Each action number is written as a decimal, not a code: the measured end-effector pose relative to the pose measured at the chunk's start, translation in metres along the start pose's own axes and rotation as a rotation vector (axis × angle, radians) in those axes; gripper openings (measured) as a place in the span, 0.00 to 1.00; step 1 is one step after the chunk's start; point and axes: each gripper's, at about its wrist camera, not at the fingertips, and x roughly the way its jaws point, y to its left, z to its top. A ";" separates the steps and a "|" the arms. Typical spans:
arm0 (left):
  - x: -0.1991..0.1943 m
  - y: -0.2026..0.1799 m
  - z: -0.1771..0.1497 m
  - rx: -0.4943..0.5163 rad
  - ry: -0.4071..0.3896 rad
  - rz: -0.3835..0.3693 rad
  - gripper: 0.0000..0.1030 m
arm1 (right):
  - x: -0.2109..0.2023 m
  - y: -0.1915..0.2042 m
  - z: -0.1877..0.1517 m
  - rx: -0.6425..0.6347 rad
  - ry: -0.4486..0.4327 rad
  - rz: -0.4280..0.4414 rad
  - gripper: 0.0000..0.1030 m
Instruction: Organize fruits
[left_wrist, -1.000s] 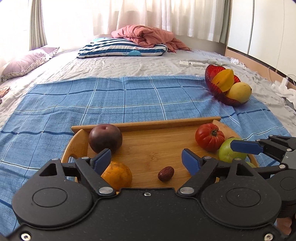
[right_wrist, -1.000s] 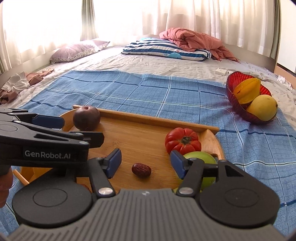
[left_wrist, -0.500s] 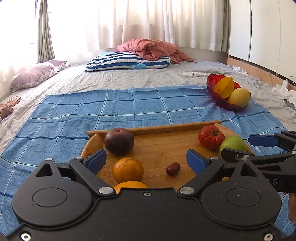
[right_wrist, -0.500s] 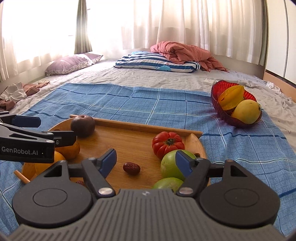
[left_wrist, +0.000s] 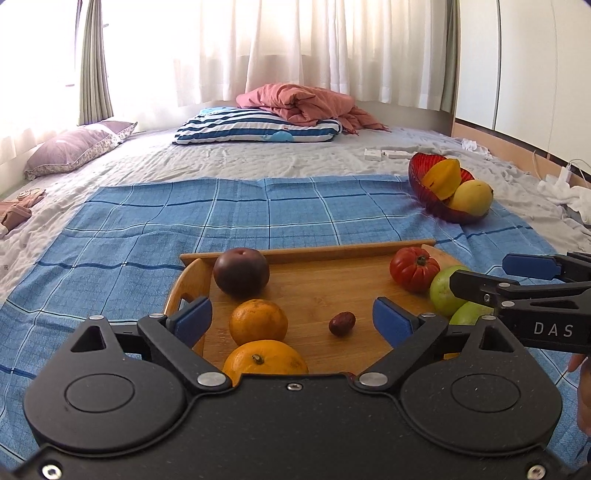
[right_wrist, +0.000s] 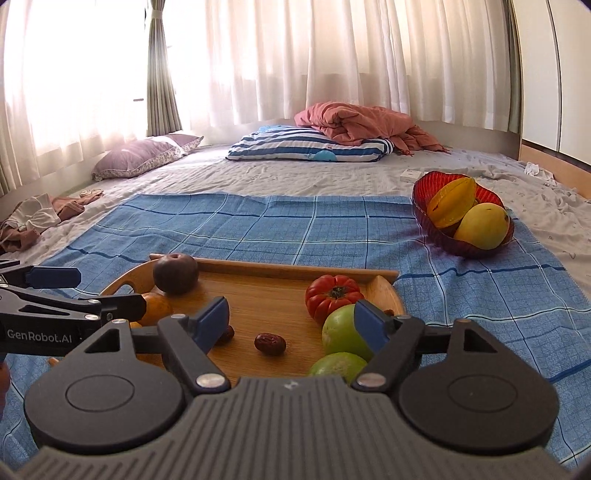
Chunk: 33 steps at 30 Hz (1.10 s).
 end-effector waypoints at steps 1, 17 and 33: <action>-0.001 0.001 -0.001 -0.006 0.000 -0.003 0.91 | -0.002 0.001 0.000 0.001 -0.005 0.002 0.84; -0.019 0.008 -0.019 -0.047 -0.015 0.006 0.91 | -0.026 0.019 -0.012 -0.032 -0.076 -0.006 0.88; -0.024 0.014 -0.045 -0.083 0.003 0.021 0.91 | -0.038 0.028 -0.035 -0.049 -0.113 -0.029 0.99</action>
